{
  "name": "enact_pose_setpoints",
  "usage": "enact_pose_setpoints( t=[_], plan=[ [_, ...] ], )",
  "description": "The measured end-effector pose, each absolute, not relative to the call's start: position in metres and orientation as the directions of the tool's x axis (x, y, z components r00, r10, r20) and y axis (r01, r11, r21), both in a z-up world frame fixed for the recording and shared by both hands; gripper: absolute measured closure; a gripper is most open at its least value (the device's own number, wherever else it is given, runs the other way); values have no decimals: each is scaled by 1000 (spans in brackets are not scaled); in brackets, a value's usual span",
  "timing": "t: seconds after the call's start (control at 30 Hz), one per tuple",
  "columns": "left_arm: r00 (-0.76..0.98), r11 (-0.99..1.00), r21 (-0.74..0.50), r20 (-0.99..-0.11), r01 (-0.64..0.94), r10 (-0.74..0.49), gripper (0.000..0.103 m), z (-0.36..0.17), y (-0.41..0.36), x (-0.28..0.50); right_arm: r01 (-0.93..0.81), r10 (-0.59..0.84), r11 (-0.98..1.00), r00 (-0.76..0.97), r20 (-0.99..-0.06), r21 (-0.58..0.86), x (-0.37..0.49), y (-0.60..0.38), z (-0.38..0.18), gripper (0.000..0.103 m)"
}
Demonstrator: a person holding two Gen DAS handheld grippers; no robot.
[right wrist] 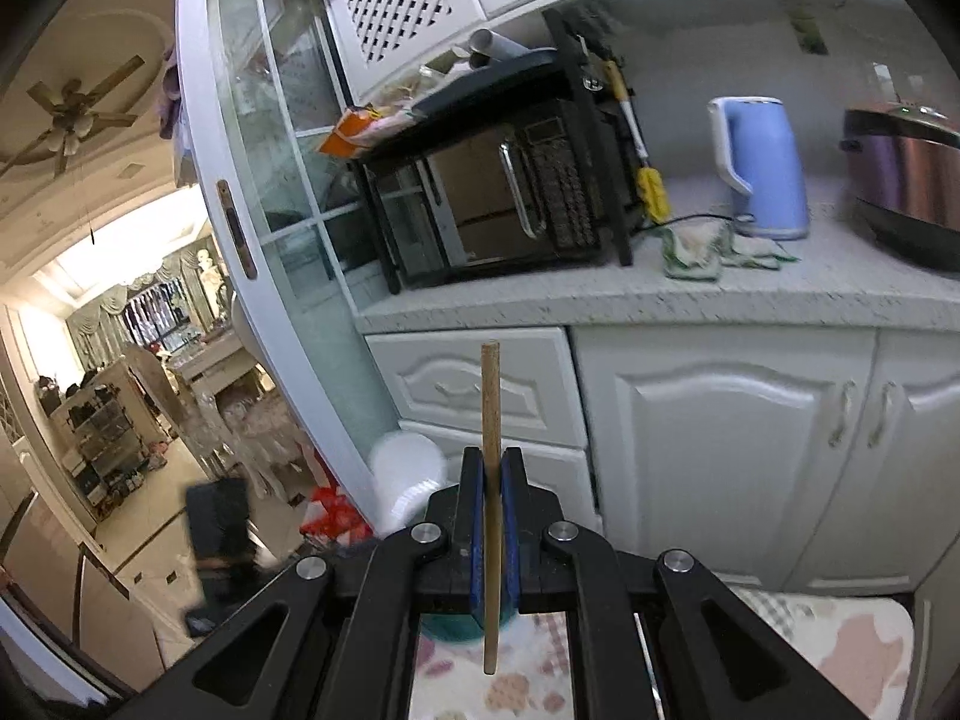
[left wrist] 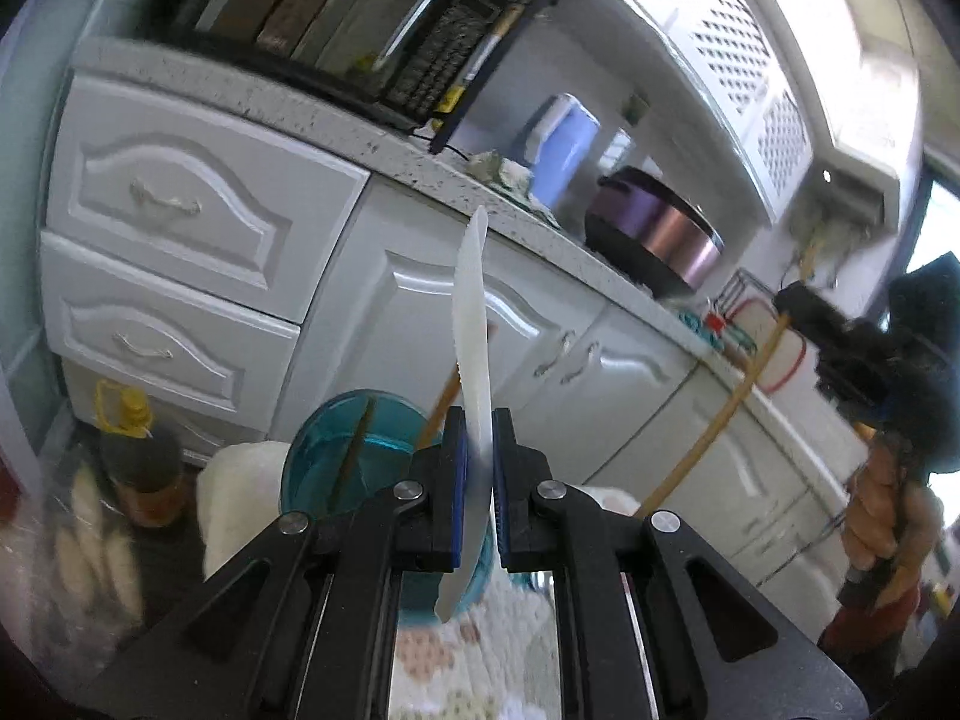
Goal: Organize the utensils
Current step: 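Carry the chopstick and white spoon to the teal cup and drop both in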
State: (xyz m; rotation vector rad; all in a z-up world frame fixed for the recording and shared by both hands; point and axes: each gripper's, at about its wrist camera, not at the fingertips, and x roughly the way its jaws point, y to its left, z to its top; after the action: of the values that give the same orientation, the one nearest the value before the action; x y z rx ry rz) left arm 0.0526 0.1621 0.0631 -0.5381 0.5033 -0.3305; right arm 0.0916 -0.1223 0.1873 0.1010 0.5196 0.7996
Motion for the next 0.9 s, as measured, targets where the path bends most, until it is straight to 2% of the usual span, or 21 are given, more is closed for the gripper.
enact_pose_setpoints(
  t=[0.2, 0.57, 0.83, 0.87, 0.9],
  plan=[
    [843, 785, -604, -342, 141, -415, 97, 33, 172, 81, -656, 696, 708, 587, -414, 261, 116, -90, 181, 98],
    [864, 835, -529, -339, 151, -371, 97, 4, 169, 76, -643, 675, 718, 549, -493, 267, 150, -51, 126, 98],
    [855, 856, -497, -373, 145, -361, 97, 4, 164, 57, -641, 668, 713, 500, -551, 283, 156, -41, 101, 98],
    [853, 860, -492, -382, 137, -355, 96, 4, 163, 54, -640, 664, 714, 490, -565, 285, 158, -40, 98, 97],
    [853, 863, -487, -386, 135, -352, 93, 5, 162, 52, -633, 655, 719, 481, -582, 287, 159, -39, 94, 90]
  ],
)
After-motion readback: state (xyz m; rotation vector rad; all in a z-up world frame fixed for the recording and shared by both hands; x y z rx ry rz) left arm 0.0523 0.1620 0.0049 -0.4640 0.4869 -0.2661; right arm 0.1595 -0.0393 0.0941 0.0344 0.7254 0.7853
